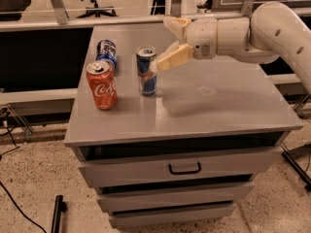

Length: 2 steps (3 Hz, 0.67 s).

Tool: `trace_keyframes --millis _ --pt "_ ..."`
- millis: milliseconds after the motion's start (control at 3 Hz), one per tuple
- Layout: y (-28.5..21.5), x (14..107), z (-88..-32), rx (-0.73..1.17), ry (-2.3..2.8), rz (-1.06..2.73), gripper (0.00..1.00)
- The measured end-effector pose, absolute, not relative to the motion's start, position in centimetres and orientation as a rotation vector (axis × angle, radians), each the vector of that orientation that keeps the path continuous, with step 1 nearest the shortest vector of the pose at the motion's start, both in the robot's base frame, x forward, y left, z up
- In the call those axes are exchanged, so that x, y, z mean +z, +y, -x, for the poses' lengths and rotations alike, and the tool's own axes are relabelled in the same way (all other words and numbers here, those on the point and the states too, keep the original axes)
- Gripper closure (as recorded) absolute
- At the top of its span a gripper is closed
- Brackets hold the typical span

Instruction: Knock redbull can over

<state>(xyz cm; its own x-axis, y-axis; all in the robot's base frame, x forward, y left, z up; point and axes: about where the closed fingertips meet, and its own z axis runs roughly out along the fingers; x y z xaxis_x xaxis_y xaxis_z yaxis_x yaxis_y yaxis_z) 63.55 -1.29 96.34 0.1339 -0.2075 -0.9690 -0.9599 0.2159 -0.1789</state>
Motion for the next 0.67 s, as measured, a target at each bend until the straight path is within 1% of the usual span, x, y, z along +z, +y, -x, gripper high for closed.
trace_keyframes --millis 333,667 --pt "0.17 93.42 -63.34 0.866 1.278 1.277 0.0" --pt "0.18 93.41 -63.34 0.867 1.278 1.277 0.0"
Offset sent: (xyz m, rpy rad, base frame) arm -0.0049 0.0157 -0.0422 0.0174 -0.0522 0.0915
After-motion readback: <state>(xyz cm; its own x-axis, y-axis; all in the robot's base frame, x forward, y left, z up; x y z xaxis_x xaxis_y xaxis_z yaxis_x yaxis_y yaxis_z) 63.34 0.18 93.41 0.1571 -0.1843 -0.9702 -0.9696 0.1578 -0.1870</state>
